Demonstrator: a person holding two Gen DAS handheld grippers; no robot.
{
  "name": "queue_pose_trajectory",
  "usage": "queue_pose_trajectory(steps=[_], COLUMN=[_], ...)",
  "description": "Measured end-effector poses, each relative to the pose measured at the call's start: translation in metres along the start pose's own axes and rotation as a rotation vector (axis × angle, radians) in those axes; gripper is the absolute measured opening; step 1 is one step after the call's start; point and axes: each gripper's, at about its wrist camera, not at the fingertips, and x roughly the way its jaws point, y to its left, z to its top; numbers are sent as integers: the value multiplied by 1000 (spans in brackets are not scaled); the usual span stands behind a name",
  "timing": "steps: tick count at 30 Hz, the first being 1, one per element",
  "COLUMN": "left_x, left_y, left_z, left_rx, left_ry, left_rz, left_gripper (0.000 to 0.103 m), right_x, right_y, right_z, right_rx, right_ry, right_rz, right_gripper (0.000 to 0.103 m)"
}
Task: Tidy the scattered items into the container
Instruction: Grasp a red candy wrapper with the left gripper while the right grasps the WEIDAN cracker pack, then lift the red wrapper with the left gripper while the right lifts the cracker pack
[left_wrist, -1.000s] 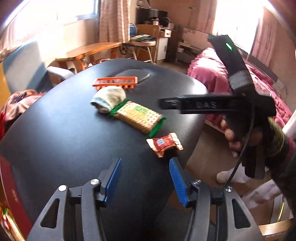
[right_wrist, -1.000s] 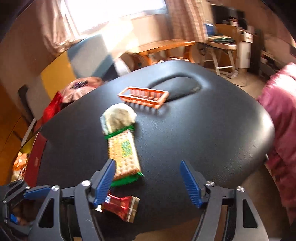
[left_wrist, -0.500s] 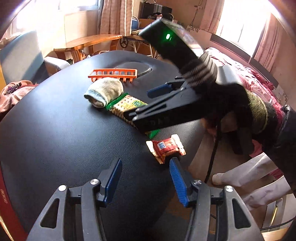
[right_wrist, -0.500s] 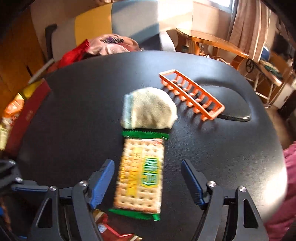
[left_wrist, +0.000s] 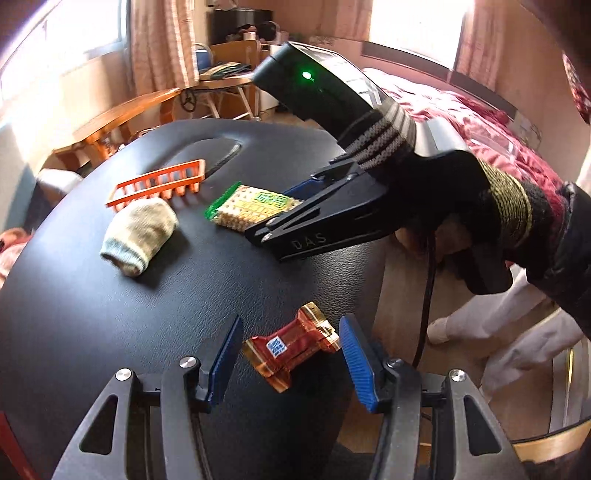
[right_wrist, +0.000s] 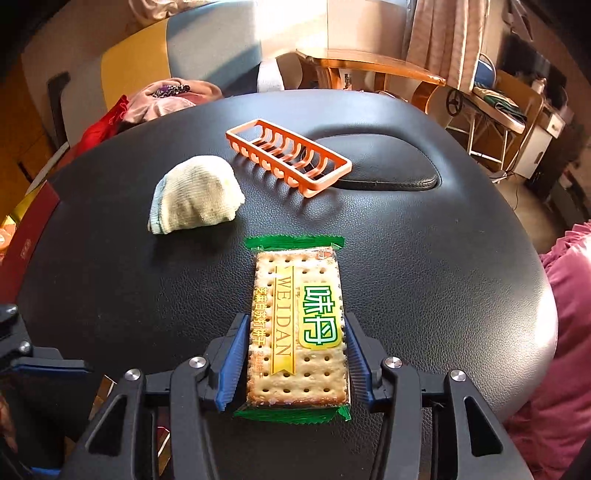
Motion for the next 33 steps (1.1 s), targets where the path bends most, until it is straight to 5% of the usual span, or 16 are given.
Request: queue_pose_trajectory(steps=[6, 11, 18, 25, 30, 33], left_x=[14, 24, 17, -9, -37, -52], left_y=[-2, 7, 23, 60, 82, 96], left_z=[2, -1, -13, -48, -87, -110], left_rx=[134, 117, -7, -232, -379, -479], left_ry=[67, 114, 106, 94, 83, 72], left_rz=[-56, -36, 12, 117, 212, 259], left_gripper=[55, 55, 49, 43, 42, 42], right_x=[1, 1, 4, 5, 0, -1], right_y=[1, 2, 10, 17, 30, 47], right_z=[2, 3, 2, 0, -3, -5], right_rx=[15, 18, 1, 26, 22, 18], right_ry=[-10, -16, -19, -41, -68, -73], right_rz=[24, 31, 8, -40, -61, -38], right_gripper=[56, 58, 67, 70, 50, 50])
